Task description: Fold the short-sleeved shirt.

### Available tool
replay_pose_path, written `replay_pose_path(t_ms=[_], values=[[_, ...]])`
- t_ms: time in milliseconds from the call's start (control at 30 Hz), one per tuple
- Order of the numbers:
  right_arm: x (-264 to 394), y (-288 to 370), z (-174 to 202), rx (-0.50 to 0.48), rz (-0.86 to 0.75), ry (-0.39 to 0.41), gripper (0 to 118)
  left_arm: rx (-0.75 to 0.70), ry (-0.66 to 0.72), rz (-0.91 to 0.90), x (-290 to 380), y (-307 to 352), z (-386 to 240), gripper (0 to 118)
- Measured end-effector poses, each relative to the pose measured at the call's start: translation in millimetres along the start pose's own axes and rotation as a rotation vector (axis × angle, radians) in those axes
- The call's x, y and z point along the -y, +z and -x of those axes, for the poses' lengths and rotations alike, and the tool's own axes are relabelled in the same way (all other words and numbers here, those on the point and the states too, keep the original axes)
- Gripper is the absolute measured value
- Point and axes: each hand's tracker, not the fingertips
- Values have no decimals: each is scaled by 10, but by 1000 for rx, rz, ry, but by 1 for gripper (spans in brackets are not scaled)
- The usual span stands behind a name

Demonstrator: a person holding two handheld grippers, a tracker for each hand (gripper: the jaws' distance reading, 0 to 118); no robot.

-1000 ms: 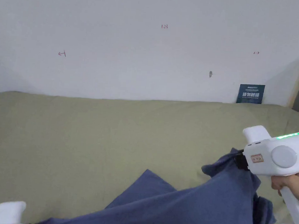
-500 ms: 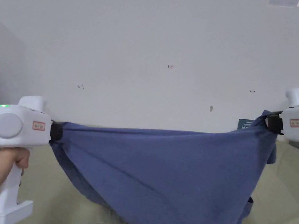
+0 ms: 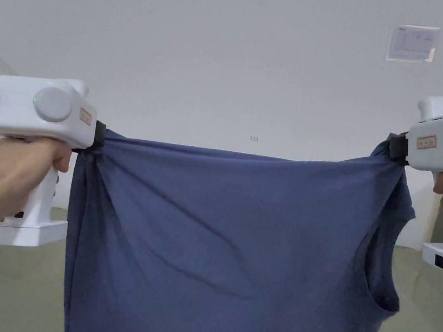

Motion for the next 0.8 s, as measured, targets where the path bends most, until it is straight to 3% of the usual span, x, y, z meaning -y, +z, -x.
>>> replay_pose_path(t_ms=[600, 667, 733, 767, 800], values=[[-677, -1257, -144, 65, -17, -25, 7, -66, -12, -21, -732, -1096, -292, 2], [-578, -1034, -118, 66, -14, -31, 7, -76, -12, -30, -824, -1255, -338, 2], [-586, -1029, -124, 80, -22, -14, 7, -87, -19, -37, -927, -1417, -393, 2], [-764, -1455, -183, 103, -22, 6, 7, -90, -19, -43, -966, -1497, -413, 2], [-773, -1470, -180, 108, -23, 12, 7, -94, -17, -49, -1001, -1564, -430, 2]])
